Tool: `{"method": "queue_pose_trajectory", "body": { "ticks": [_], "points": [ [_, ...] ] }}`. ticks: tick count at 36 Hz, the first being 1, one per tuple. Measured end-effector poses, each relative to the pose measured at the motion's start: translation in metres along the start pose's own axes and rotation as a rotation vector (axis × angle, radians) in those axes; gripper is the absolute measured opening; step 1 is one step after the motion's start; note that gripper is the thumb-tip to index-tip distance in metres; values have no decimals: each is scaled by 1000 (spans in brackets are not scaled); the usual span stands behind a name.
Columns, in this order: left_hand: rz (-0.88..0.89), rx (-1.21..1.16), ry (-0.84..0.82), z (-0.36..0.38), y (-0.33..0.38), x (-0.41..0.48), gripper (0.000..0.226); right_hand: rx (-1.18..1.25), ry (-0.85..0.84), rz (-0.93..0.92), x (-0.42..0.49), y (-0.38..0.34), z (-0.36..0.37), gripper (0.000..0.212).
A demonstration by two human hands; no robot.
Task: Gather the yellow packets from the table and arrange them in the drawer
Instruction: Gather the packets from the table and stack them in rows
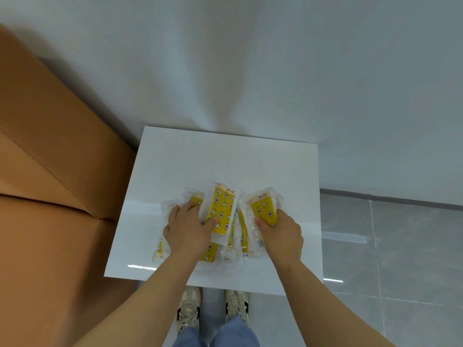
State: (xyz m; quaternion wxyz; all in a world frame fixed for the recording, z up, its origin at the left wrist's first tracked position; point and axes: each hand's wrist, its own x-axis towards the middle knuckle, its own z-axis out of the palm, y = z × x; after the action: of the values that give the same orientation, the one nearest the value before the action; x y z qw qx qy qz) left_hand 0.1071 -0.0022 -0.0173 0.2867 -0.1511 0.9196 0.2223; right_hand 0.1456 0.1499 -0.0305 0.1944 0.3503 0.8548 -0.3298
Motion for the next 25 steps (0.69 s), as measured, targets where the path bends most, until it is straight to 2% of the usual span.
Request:
{"method": "queue_pose_trajectory", "body": {
  "ticks": [5, 11, 18, 25],
  "points": [
    [-36, -49, -9, -7, 2, -7, 55, 178, -40, -28, -6, 0, -9, 16],
    [-20, -324, -33, -11, 6, -19, 23, 241, -41, -5, -6, -3, -17, 16],
    [-55, -527, -80, -21, 13, -31, 25, 302, -54, -18, -10, -9, -33, 16],
    [-75, -734, -60, -45, 30, -47, 9, 518, -35, -75, -27, -29, -62, 11]
  ]
}}
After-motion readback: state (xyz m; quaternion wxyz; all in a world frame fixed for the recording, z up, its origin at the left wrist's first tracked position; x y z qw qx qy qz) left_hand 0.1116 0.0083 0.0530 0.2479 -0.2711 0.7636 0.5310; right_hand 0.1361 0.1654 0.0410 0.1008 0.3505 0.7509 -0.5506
